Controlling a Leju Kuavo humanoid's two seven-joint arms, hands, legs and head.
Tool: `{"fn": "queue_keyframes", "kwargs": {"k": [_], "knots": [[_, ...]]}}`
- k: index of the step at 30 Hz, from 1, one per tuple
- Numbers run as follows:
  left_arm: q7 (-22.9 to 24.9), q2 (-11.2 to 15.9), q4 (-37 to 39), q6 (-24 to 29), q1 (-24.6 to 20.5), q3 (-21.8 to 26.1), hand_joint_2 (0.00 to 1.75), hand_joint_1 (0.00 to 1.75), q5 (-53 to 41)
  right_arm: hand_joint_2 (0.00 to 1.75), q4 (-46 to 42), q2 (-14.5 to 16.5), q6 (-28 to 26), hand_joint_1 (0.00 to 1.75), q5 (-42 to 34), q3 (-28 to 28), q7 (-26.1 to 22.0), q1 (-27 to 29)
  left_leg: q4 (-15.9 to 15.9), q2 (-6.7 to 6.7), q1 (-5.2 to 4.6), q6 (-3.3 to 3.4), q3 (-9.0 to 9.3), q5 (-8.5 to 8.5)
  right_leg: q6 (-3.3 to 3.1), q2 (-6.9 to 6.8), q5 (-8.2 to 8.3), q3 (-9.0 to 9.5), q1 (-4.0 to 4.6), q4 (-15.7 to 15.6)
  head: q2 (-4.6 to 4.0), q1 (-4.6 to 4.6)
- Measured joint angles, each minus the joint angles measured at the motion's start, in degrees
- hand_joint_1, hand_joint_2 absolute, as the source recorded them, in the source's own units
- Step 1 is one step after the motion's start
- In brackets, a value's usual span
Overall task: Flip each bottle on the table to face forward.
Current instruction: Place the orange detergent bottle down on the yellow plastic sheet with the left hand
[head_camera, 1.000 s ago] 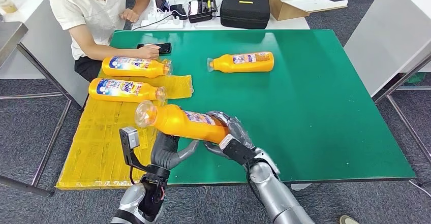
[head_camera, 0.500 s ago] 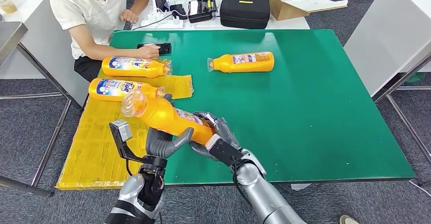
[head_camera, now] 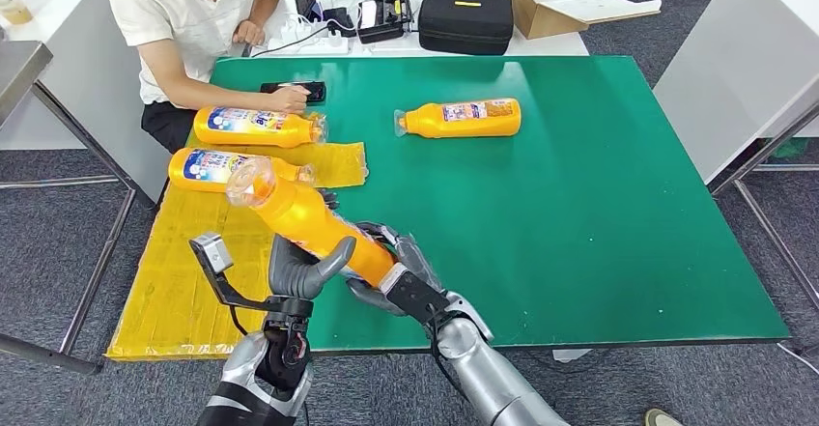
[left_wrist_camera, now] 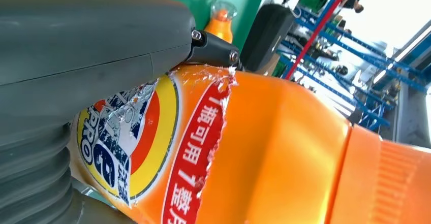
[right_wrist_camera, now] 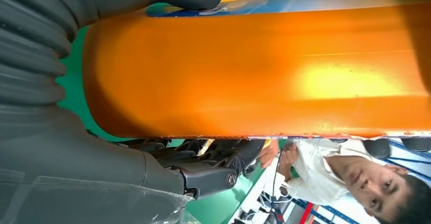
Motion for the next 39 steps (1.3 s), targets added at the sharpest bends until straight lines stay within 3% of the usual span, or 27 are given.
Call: {"fn": "queue_keyframes", "kwargs": {"k": [2, 16, 23, 34, 39], "knots": [[0.3, 0.0, -0.1, -0.6, 0.0, 0.1, 1.75, 1.75, -0.3, 1.75, 0.4, 0.0, -0.3, 0.02, 0.0, 0.1, -0.2, 0.1, 0.0, 0.00, 0.00, 0.00, 0.00, 0.00, 0.00, 0.00, 0.00, 0.00, 0.00, 0.0, 0.00, -0.01], [0.4, 0.0, -1.0, 0.2, 0.0, 0.2, 1.75, 1.75, -3.9, 1.75, 2.5, 0.0, -1.1, 0.00, 0.0, 0.1, -0.1, 0.8, 0.0, 0.00, 0.00, 0.00, 0.00, 0.00, 0.00, 0.00, 0.00, -0.01, 0.02, 0.0, 0.00, 0.01], [2.2, 0.0, -1.2, 9.7, -0.1, 1.0, 1.75, 1.75, -21.4, 1.75, 2.3, 0.0, -6.8, 0.00, 2.5, -1.0, 1.6, 3.1, 0.0, -0.01, 0.00, 0.00, -0.01, 0.00, 0.00, 0.00, 0.00, -0.01, 0.02, 0.0, 0.00, 0.01], [3.4, 0.0, -3.0, 12.4, -0.1, 4.1, 1.75, 1.75, -34.6, 1.75, 0.4, -0.3, -10.4, 0.00, 6.2, -5.8, 2.1, 6.0, 0.0, -0.01, 0.00, 0.00, -0.01, 0.00, 0.00, -0.01, 0.00, 0.00, 0.02, 0.0, 0.00, 0.02], [5.6, 0.1, -4.0, 17.2, -0.7, 5.8, 1.75, 1.75, -58.5, 1.75, -1.9, -0.7, -12.7, 0.00, 10.5, -8.7, 2.1, 7.3, 0.0, -0.02, -0.01, 0.00, -0.03, 0.00, 0.00, 0.00, 0.00, 0.00, 0.01, 0.0, 0.00, 0.02]]}}
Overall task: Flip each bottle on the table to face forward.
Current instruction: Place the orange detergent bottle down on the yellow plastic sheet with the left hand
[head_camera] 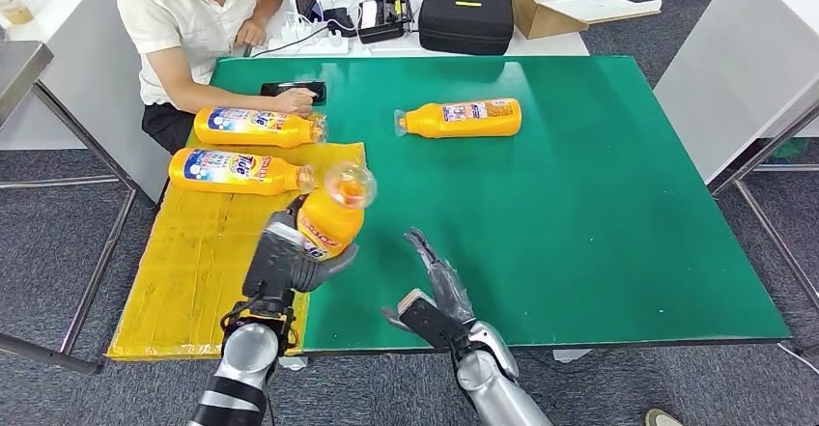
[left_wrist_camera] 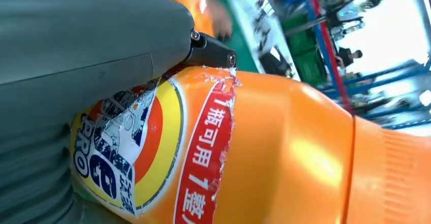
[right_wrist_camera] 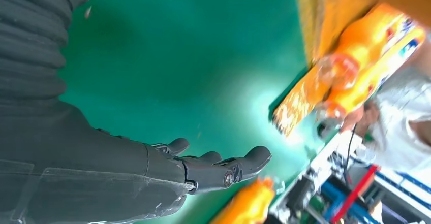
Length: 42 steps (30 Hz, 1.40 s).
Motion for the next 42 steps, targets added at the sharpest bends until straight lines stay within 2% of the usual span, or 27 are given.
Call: {"fn": "queue_keyframes", "kwargs": {"k": [9, 17, 22, 26, 37, 38, 41, 42], "knots": [[3.3, 0.9, -0.1, 3.4, -2.3, 6.2, 1.75, 1.75, -29.0, 1.75, -5.0, -1.5, -0.2, 0.00, 1.8, -4.5, -0.6, 0.7, 0.0, 0.01, 0.00, 0.00, 0.01, 0.00, 0.00, 0.00, 0.00, 0.00, 0.00, 0.0, 0.00, 0.01], [4.0, 3.0, 5.9, 4.1, -5.0, 7.3, 1.75, 1.75, -41.7, 1.75, -5.6, -2.2, 0.5, 0.00, 1.0, -6.2, -2.5, 0.5, 0.0, 0.00, -0.01, 0.00, 0.00, 0.00, 0.00, 0.00, 0.00, -0.01, 0.00, 0.0, 0.00, 0.01], [5.9, 4.7, 15.8, 2.2, -9.4, 7.0, 1.75, 1.75, -45.0, 1.75, -3.8, -2.3, 0.4, 0.00, 0.2, -6.3, -4.0, -0.9, 0.0, 0.01, 0.00, 0.01, 0.01, 0.02, 0.00, 0.00, 0.01, 0.00, 0.01, 0.0, 0.00, 0.01], [6.1, 5.9, 23.4, 3.0, -12.4, 6.9, 1.75, 1.75, -46.2, 1.75, -2.0, -2.4, 0.3, 0.00, -0.3, -6.4, -4.7, -2.1, 0.0, 0.01, 0.00, 0.02, 0.00, 0.03, 0.00, 0.00, 0.01, 0.00, 0.00, 0.0, 0.00, 0.01], [6.4, 7.2, 33.2, 2.4, -17.2, 6.3, 1.75, 1.75, -48.2, 1.75, -0.4, -2.4, 0.8, 0.00, -1.0, -6.4, -5.0, -3.1, 0.0, 0.00, 0.00, 0.01, 0.03, 0.03, 0.00, -0.01, 0.01, 0.05, 0.01, 0.0, 0.00, 0.01], [6.4, 7.2, 34.0, 2.6, -17.6, 6.2, 1.75, 1.62, -48.3, 1.75, -0.2, -2.4, 0.8, 0.00, -1.2, -6.4, -5.0, -3.2, 0.0, 0.00, 0.00, 0.01, 0.05, 0.03, 0.00, -0.01, 0.01, 0.08, 0.01, 0.0, 0.00, 0.01], [6.6, 7.4, 35.9, 2.9, -18.5, 5.9, 1.75, 0.31, -48.5, 1.75, 0.2, -2.4, 0.7, 0.00, -1.3, -6.4, -5.0, -3.4, 0.0, 0.00, 0.00, 0.01, 0.14, 0.06, 0.00, 0.00, 0.01, 0.15, 0.01, 0.0, 0.00, 0.01], [6.8, 7.5, 36.3, 3.0, -18.7, 5.8, 1.75, 0.00, -48.6, 1.75, 0.3, -2.4, 0.7, 0.00, -1.4, -6.4, -5.0, -3.5, 0.0, 0.00, 0.00, 0.00, 0.15, 0.06, 0.00, 0.00, 0.01, 0.17, 0.02, 0.0, 0.00, 0.01]]}}
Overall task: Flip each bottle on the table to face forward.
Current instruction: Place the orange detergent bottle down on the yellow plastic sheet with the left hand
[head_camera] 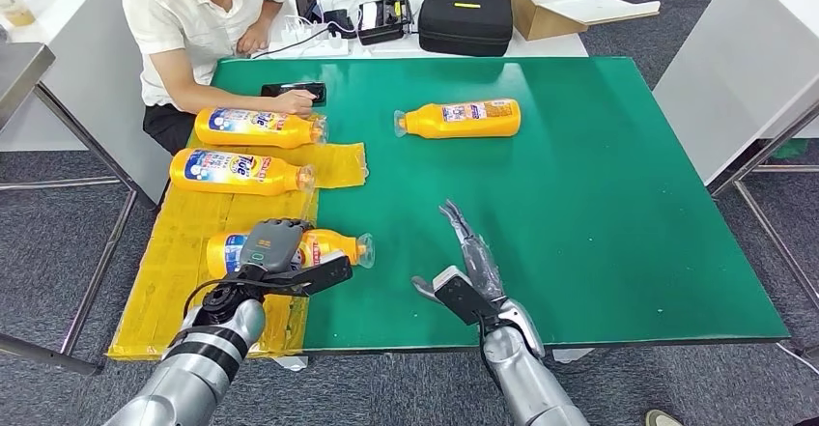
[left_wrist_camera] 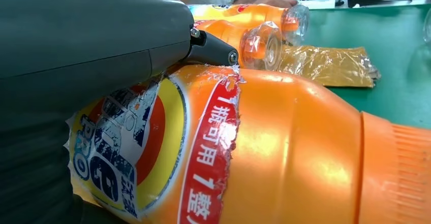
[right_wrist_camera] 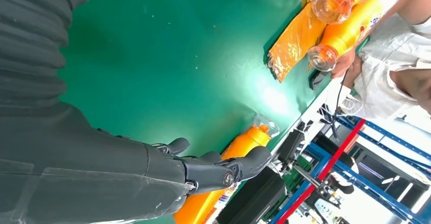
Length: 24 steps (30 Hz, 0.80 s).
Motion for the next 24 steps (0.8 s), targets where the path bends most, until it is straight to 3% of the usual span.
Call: {"fn": "queue_keyframes", "kwargs": {"k": [6, 15, 24], "knots": [[2.2, 0.2, 2.3, -2.1, -1.3, -0.1, 1.75, 0.00, -0.9, 1.75, 0.4, 0.0, -0.3, 0.00, -0.6, 0.0, 0.0, -0.1, 0.0, -0.06, 0.00, -0.01, 0.06, 0.01, 0.00, -0.04, 0.00, 0.10, 0.00, 0.0, 0.00, 0.00], [4.5, 0.5, 7.6, -11.4, -6.0, -0.1, 1.75, 0.00, -0.1, 1.75, 2.4, 0.0, -1.2, 0.00, -0.6, 1.2, 0.0, -1.2, 0.0, -0.15, 0.00, -0.01, 0.42, 0.02, 0.01, -0.12, 0.00, 0.51, 0.00, 0.0, 0.00, 0.00], [2.5, 0.8, 10.1, -12.0, -7.6, -0.1, 1.75, 0.00, 0.8, 1.75, 4.8, -0.6, -2.0, 0.00, -3.2, 3.6, 0.0, -3.1, 0.0, -0.16, 0.00, -0.01, 0.54, 0.03, 0.01, -0.12, 0.00, 0.62, 0.01, 0.0, 0.00, 0.00]]}}
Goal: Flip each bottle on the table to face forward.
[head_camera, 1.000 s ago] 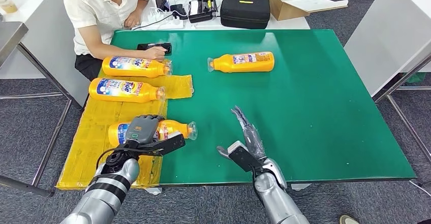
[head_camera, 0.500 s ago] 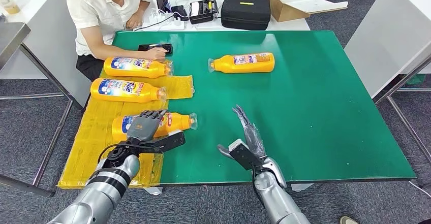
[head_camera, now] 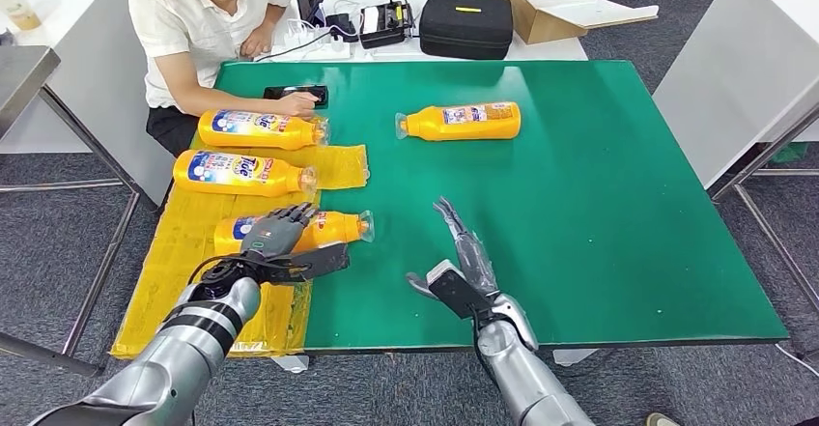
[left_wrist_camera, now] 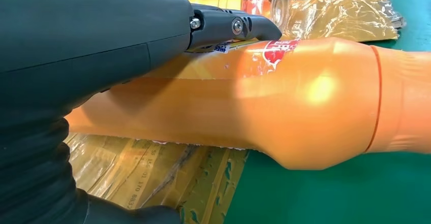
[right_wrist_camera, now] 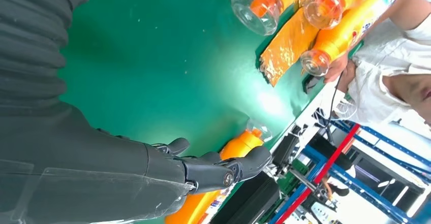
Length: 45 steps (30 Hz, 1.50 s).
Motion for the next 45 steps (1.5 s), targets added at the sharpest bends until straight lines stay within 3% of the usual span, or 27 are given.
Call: {"fn": "queue_keyframes", "kwargs": {"k": [10, 17, 23, 33, 42, 45], "knots": [[-5.7, -0.6, -2.3, 7.8, 2.5, -0.3, 1.75, 0.00, 1.6, 1.75, 0.8, -0.5, -1.2, 0.00, -0.6, 1.1, 0.0, 0.0, 0.0, -0.02, 0.00, 0.01, -0.06, 0.01, 0.00, -0.01, 0.00, -0.10, -0.01, 0.0, 0.00, 0.00], [-9.3, -2.9, -17.5, 12.6, 10.5, -2.6, 1.75, 0.00, 7.3, 1.75, -1.4, -0.4, -0.8, 0.00, 2.3, 0.7, 0.2, 2.4, 0.0, -0.01, -0.04, 0.01, -0.39, -0.01, 0.01, -0.01, 0.00, -0.43, -0.04, 0.0, 0.00, 0.00], [-10.0, -4.2, -29.5, 11.6, 15.9, -4.8, 1.75, 0.00, 10.2, 1.75, -3.8, -0.4, -0.5, 0.00, 3.1, -0.3, 0.5, 4.1, 0.0, 0.01, -0.03, 0.01, -0.63, -0.01, 0.01, 0.00, -0.01, -0.68, -0.03, 0.0, 0.00, 0.00], [-12.0, -4.6, -38.3, 9.6, 19.4, -7.7, 1.75, 0.00, 14.5, 1.75, -5.9, -0.4, -0.2, 0.00, 5.1, -1.3, 1.3, 5.3, 0.0, 0.01, -0.04, 0.01, -0.66, -0.01, 0.01, -0.01, -0.01, -0.70, -0.05, 0.0, 0.00, 0.00], [-13.0, -6.0, -44.8, 3.6, 22.6, -9.2, 1.75, 0.00, 27.0, 1.75, -6.3, -3.2, -9.1, 0.00, 17.5, -2.3, 10.4, 4.9, 0.0, 0.01, -0.05, 0.02, -0.68, -0.01, 0.01, -0.01, 0.00, -0.70, -0.05, 0.0, 0.00, 0.00], [-11.8, -7.0, -45.6, -1.6, 23.3, -8.6, 1.75, 0.00, 35.0, 1.75, -6.3, -4.3, -11.3, 0.00, 21.7, -2.5, 13.5, 4.6, 0.0, -0.01, -0.05, 0.02, -0.68, -0.01, 0.01, -0.03, 0.00, -0.70, -0.05, 0.0, 0.00, -0.01]]}}
